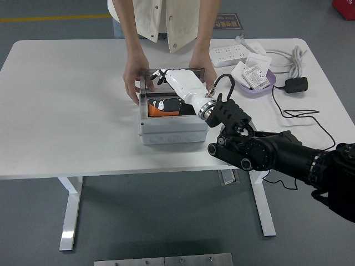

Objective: Fetch the battery,place it into the box,close the lid of the box

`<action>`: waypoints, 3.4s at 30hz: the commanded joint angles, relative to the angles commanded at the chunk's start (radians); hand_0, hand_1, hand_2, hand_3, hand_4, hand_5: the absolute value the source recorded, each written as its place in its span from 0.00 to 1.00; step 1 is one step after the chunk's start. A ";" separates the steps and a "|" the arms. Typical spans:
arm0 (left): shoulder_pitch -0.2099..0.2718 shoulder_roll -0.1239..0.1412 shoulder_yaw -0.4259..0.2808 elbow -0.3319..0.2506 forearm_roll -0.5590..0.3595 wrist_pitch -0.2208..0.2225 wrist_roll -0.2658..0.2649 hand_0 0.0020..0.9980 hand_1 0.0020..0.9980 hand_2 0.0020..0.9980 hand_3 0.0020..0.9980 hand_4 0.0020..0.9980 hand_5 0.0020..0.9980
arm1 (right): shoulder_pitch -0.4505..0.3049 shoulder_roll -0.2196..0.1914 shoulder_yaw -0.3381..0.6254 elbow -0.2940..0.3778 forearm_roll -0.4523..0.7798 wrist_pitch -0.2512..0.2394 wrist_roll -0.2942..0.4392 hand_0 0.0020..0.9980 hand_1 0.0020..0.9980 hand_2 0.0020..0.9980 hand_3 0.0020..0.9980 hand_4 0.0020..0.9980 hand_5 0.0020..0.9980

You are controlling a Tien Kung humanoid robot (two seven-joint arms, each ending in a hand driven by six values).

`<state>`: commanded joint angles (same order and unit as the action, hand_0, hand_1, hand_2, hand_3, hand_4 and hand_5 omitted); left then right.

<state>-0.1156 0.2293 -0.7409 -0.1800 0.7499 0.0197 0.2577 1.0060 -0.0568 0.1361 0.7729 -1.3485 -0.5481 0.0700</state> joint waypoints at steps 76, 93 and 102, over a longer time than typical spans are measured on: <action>0.012 0.000 0.009 0.000 -0.030 0.007 -0.007 0.70 0.80 0.75 0.78 0.89 0.39 | -0.055 -0.165 0.072 0.248 -0.135 0.171 -0.129 0.64 0.59 0.59 0.61 0.85 0.48; 0.010 0.000 0.024 0.000 -0.047 0.009 -0.021 0.70 0.80 0.75 0.77 0.89 0.39 | -0.076 -0.183 0.089 0.262 -0.132 0.210 -0.157 0.63 0.60 0.61 0.63 0.87 0.53; 0.016 -0.005 0.013 0.000 -0.038 0.007 -0.017 0.70 0.80 0.75 0.77 0.89 0.39 | -0.157 -0.266 0.287 0.410 -0.271 0.324 -0.239 0.63 0.60 0.61 0.63 0.87 0.53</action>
<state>-0.0992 0.2242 -0.7277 -0.1800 0.7117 0.0268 0.2411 0.8486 -0.3226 0.4235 1.1829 -1.6192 -0.2242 -0.1689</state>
